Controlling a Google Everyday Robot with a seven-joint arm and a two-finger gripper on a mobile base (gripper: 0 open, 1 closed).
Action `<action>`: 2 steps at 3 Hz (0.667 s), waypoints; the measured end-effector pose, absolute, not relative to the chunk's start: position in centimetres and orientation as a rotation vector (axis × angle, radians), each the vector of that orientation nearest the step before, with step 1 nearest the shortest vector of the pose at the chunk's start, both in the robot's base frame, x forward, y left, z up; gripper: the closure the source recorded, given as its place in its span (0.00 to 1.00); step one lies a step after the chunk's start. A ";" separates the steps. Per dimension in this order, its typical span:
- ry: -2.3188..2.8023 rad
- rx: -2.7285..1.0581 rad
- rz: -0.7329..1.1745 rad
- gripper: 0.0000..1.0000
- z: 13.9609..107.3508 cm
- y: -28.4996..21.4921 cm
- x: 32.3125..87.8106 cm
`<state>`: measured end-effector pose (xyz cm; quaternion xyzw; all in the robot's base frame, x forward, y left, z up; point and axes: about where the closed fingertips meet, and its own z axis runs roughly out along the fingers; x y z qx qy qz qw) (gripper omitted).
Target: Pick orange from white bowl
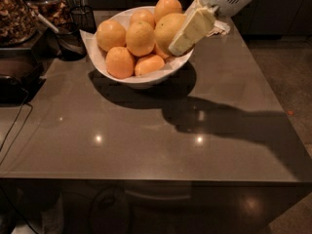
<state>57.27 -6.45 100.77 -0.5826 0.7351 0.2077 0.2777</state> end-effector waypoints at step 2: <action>1.902 -1.553 0.618 1.00 103.5 -7.1 51.2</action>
Offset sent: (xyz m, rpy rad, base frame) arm -0.0959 -0.0135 0.0406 0.0884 -0.0189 0.0557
